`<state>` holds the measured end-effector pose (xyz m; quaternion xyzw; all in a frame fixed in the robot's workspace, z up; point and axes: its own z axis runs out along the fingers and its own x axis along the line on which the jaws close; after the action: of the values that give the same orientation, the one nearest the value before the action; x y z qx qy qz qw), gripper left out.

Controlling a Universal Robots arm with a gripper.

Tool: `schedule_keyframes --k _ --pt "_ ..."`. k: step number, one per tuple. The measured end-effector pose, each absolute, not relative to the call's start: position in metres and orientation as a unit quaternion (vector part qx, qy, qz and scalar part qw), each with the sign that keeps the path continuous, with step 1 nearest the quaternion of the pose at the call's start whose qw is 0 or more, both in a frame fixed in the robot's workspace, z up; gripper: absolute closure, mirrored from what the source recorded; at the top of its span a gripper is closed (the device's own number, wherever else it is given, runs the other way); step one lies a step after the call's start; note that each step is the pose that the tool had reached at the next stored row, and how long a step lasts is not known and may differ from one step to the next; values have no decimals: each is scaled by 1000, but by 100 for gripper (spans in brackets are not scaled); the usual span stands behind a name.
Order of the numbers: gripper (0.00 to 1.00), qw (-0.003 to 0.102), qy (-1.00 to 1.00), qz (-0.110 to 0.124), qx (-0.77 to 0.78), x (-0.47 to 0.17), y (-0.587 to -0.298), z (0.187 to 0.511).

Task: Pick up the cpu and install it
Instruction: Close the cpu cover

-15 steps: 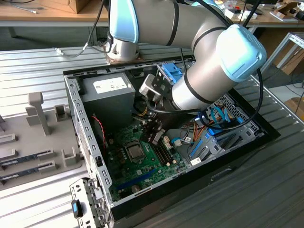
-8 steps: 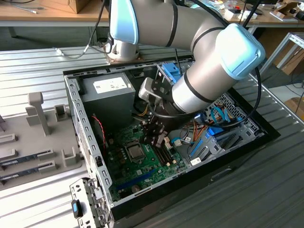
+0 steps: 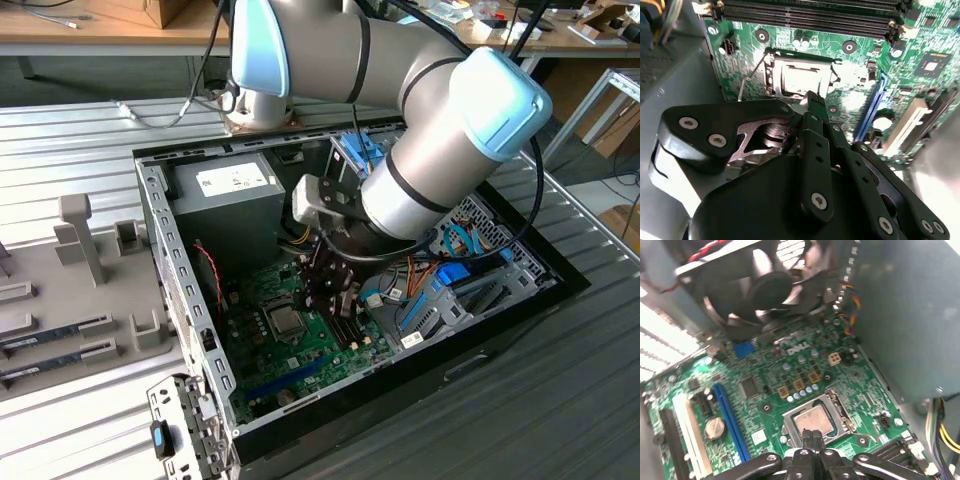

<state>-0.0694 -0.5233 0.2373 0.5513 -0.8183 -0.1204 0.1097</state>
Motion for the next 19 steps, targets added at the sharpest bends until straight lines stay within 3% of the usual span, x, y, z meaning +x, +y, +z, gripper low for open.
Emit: schedule_keyframes --k 8,15,19 --pt "89 120 -764 -110 625 -69 -523 237" --pt "89 118 -752 -113 639 -69 -523 237" --pt "89 100 -754 -97 641 -69 -523 236"
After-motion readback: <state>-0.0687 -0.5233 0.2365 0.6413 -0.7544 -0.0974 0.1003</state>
